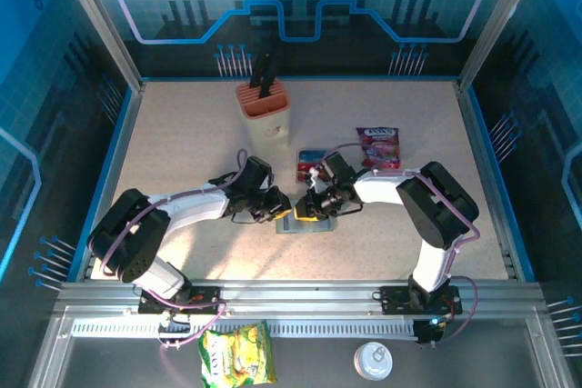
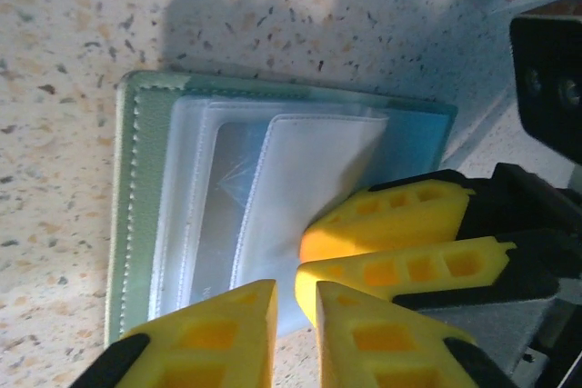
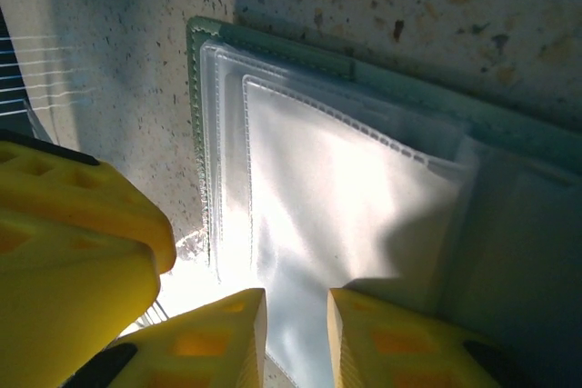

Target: Take the credit cards out of the card holder

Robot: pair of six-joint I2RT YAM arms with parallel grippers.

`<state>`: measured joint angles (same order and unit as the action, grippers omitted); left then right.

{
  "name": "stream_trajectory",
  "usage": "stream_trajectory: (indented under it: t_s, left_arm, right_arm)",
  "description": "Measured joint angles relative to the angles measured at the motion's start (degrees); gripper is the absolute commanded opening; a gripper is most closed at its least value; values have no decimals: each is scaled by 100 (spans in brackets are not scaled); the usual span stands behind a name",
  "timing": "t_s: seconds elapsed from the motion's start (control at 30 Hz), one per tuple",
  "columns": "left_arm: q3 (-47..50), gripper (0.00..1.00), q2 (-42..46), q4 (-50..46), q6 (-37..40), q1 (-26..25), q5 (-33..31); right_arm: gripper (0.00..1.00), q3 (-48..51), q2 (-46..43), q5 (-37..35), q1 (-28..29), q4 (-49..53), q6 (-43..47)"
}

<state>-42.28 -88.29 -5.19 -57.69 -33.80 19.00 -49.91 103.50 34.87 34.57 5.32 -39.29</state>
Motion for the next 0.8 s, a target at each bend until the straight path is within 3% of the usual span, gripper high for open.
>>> stream_trajectory:
  t_s: [0.8]
  left_arm:
    - [131,31,-308,431,-304,0,37]
  right_arm:
    - [21,544,-7,649,-258,-944,-232]
